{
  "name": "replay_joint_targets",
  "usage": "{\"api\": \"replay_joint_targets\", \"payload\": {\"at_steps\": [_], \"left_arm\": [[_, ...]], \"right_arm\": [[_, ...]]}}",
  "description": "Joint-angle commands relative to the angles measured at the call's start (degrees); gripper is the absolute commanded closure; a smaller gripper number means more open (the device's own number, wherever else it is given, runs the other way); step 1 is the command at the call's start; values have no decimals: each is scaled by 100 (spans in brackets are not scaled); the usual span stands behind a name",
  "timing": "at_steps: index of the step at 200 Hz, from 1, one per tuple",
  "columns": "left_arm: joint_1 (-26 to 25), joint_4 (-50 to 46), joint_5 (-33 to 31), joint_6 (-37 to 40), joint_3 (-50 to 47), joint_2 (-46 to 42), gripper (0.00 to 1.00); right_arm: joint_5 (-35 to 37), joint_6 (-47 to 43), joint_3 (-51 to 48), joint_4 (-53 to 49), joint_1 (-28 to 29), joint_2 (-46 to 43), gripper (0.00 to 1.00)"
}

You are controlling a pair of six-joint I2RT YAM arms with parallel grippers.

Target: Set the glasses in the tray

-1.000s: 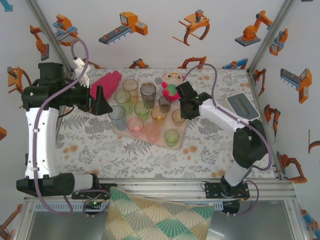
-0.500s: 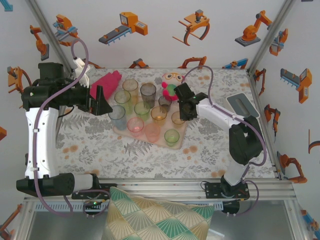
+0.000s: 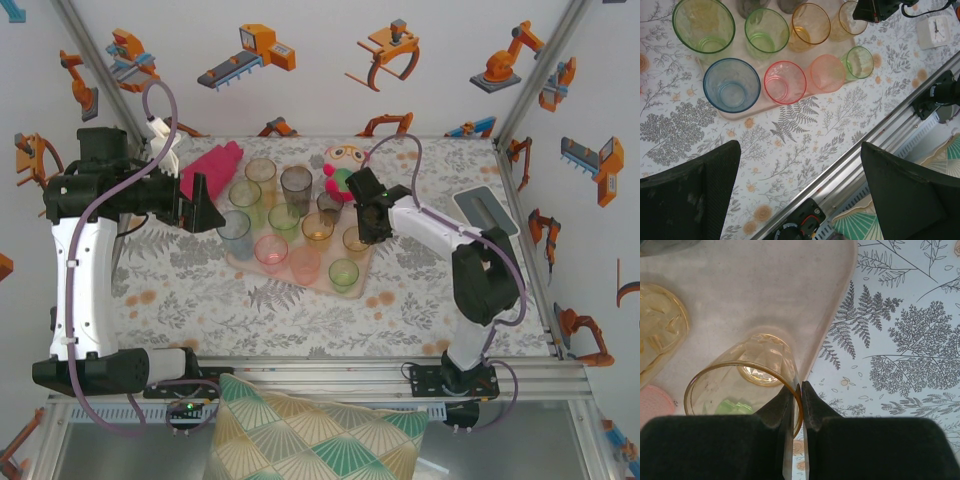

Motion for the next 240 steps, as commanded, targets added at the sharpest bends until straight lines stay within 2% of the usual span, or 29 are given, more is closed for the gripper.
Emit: {"api": "replay_joint_targets", "payload": {"at_steps": [1,36,79,118,187,213,240], "left_arm": [[-23,50,144,-43,-48,-142,3],[-23,62,146,-38,-57,-154,3],[-22,65,116,-33,-40,-175,3],[-15,91,-7,-84,-14,-234,3],[-14,98,-63,-150,90,-295,3],[-15,98,-18,-164,108,-292,3],[-15,87,31,-183,162,-266,3]], "right_arm": [[4,110,223,-35,47,86,86],[-2,115,223,-37,47,102,82],[21,111,231,-38,47,28,66],[88,92,308,-89,47,-191,58],[292,418,180,-268,45,-1202,58],[383,830,-350,-303,96,-1810,61],[237,1343,-1205,-47,217,-2425,70]]}}
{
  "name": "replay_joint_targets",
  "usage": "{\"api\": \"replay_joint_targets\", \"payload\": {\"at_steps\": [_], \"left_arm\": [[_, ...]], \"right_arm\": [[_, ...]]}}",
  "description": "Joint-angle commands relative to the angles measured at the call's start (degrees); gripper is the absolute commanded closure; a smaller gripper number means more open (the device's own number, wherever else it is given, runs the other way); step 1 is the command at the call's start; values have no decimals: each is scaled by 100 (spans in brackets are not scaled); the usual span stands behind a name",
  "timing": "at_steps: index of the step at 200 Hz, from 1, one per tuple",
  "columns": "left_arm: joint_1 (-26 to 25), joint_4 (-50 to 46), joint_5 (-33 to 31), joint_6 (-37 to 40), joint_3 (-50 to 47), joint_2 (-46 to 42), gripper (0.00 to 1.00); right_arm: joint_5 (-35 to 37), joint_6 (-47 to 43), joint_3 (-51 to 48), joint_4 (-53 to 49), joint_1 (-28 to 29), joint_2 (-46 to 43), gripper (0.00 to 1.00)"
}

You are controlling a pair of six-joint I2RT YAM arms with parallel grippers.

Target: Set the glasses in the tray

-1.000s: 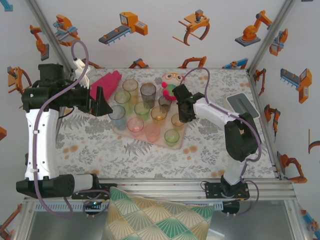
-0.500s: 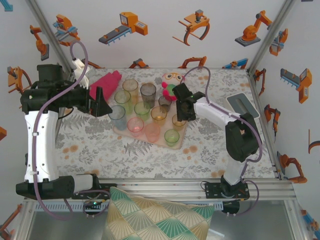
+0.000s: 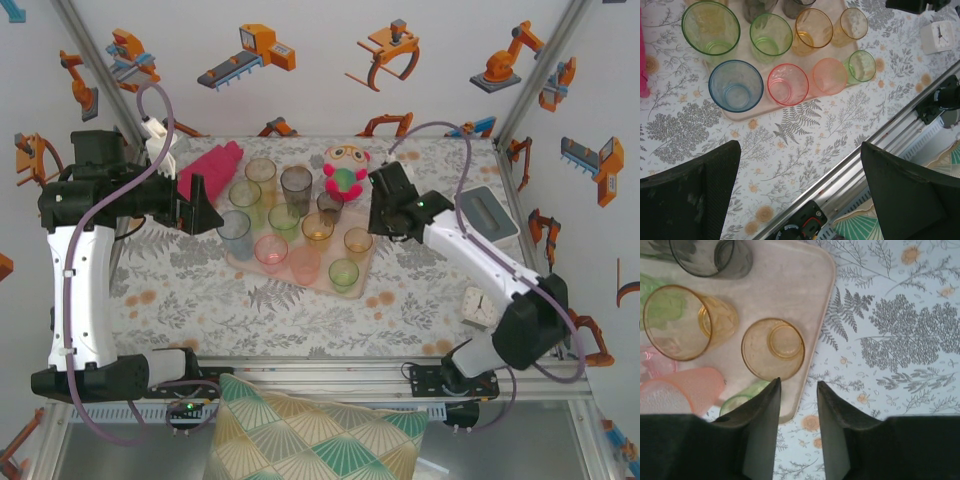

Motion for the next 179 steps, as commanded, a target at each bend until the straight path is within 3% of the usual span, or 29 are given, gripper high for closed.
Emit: {"api": "replay_joint_targets", "payload": {"at_steps": [1,77,130,179], "left_arm": [[-10,26,142,-78,171,-63,3],[-15,27,221,-116,196,-20,3],[-12,19,141,-116,136,-72,3],[-8,6,115,-102,136,-75,3]], "right_arm": [[13,663,-681,54,139,-397,70],[-224,1923,-2409,1448,551,-602,69],[-330,2066,-2482,1938,577,58,69],[-200,2071,-2421,1786,577,234,70]]}}
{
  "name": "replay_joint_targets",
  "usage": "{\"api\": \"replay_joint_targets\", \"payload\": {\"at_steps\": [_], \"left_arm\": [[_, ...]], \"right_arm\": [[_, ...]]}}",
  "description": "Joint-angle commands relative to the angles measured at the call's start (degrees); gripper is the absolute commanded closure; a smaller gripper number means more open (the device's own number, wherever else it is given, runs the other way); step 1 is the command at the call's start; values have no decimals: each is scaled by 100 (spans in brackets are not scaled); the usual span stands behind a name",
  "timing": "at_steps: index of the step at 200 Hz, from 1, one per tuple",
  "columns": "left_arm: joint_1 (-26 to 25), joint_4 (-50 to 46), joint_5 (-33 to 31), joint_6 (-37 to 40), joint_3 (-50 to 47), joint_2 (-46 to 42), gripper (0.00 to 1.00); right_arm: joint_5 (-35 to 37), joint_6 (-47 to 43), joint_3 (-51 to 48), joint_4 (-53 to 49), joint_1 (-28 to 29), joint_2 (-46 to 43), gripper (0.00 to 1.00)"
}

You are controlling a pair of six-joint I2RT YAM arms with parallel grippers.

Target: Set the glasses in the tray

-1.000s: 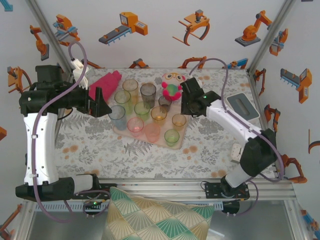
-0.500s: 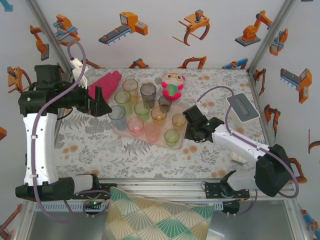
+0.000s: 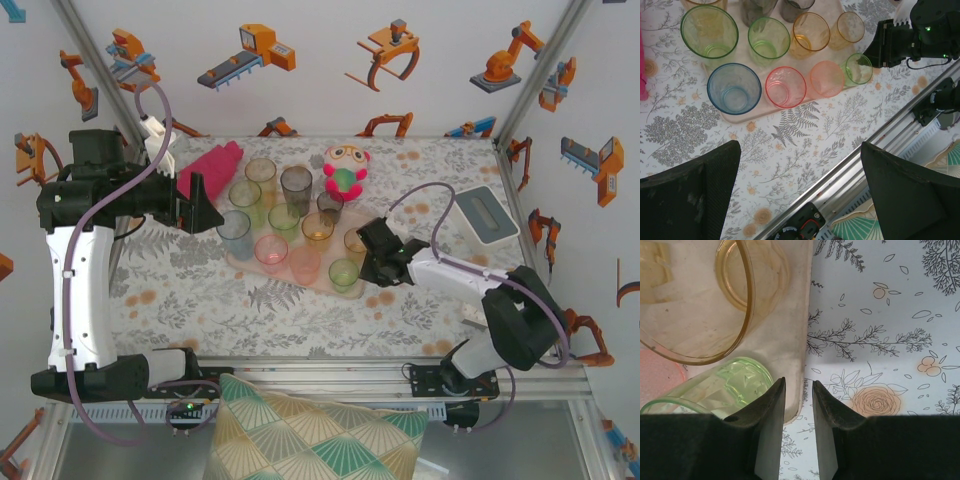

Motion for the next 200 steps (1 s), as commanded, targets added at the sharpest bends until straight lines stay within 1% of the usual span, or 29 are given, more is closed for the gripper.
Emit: {"api": "replay_joint_targets", "payload": {"at_steps": [1,150,166,200], "left_arm": [[-7,-10,56,-49,82,-75,3],[-6,2,61,-54,27,-145,3],[-6,2,41,-53,22,-154,3],[-4,1,26,-44,5,-178,3]], "right_arm": [[168,129,19,22,41,26,70],[180,71,2,166,32,468,80],[160,47,23,180,33,524,83],[176,-4,44,146,24,588,86]]}}
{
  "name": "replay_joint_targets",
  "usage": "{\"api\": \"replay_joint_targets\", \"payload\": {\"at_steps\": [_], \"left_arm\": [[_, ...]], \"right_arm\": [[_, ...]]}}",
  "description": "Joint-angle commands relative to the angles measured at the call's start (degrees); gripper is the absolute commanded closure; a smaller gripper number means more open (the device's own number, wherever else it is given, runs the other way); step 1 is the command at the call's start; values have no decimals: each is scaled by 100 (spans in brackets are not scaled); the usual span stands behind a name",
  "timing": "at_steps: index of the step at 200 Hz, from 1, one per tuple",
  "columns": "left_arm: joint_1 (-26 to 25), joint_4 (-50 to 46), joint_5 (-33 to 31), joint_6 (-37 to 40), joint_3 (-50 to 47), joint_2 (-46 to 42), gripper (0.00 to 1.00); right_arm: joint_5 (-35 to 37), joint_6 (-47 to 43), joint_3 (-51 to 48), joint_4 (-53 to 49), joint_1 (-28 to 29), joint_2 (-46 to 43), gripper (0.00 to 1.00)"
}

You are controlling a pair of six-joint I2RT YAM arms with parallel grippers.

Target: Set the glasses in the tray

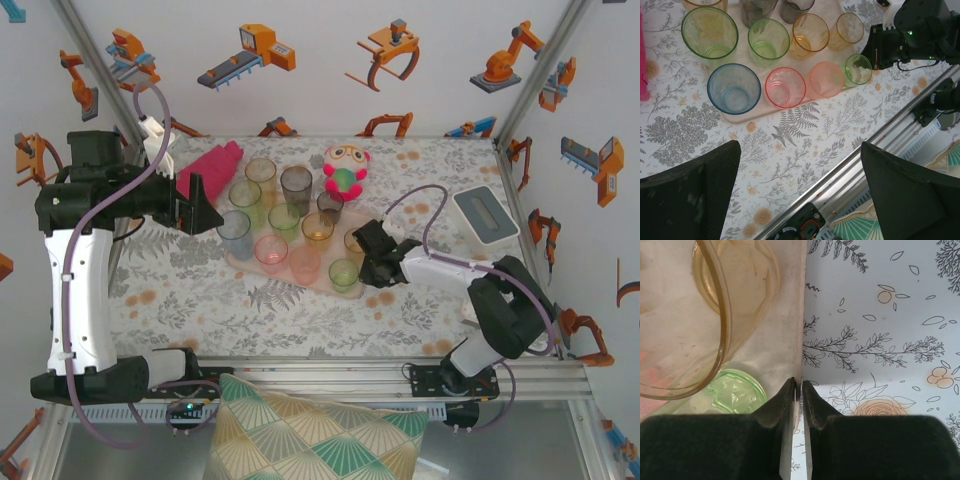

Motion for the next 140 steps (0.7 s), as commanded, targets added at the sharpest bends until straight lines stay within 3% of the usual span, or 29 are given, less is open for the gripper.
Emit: {"api": "replay_joint_targets", "payload": {"at_steps": [1,140], "left_arm": [[0,1,32,-26,4,-109,3],[12,2,24,-28,12,-96,3]], "right_arm": [[166,-42,47,-64,20,136,86],[246,-253,-134,-227,-309,-105,99]]}}
